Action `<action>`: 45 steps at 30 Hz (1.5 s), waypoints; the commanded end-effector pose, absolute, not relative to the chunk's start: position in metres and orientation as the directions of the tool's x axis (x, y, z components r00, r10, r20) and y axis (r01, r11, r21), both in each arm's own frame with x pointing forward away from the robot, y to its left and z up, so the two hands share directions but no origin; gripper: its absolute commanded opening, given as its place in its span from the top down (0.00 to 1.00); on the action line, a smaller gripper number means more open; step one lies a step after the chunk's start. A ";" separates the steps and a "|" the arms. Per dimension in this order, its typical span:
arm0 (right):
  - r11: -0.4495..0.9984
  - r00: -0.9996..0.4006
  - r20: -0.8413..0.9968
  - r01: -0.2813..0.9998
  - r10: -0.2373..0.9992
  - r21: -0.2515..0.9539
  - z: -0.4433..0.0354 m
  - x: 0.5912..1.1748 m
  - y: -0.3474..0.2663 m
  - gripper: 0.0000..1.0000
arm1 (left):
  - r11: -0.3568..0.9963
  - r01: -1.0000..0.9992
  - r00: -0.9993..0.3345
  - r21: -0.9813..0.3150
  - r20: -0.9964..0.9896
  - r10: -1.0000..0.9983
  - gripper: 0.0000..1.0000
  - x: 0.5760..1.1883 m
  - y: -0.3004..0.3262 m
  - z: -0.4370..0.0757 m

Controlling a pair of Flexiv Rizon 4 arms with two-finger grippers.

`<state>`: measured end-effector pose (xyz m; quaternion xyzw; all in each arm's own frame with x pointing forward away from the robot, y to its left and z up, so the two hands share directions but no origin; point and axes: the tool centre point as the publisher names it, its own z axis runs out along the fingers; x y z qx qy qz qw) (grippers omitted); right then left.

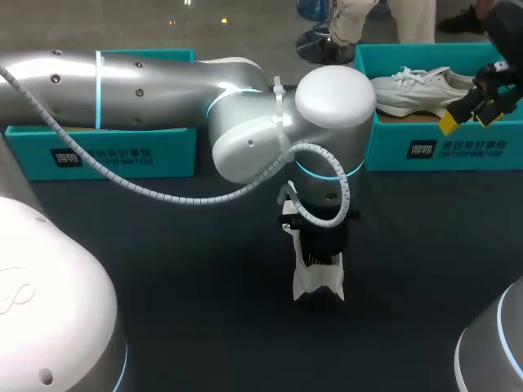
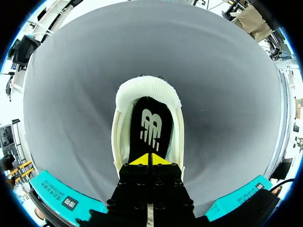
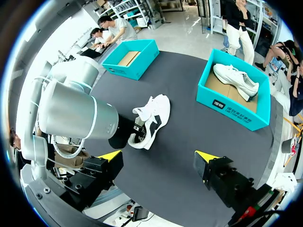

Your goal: Take the shoe out of the shoebox, open the shoe tongue, remove and reinsert the insole, then place the shoe into the shoebox

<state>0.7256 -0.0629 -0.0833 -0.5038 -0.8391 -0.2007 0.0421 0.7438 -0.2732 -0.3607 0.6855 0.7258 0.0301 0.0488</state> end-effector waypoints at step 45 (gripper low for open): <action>0.413 -0.488 0.274 0.864 0.829 0.288 -0.083 0.729 -0.062 0.00 | 0.120 0.980 -0.121 0.162 -0.005 0.993 0.00 0.763 -0.267 -0.369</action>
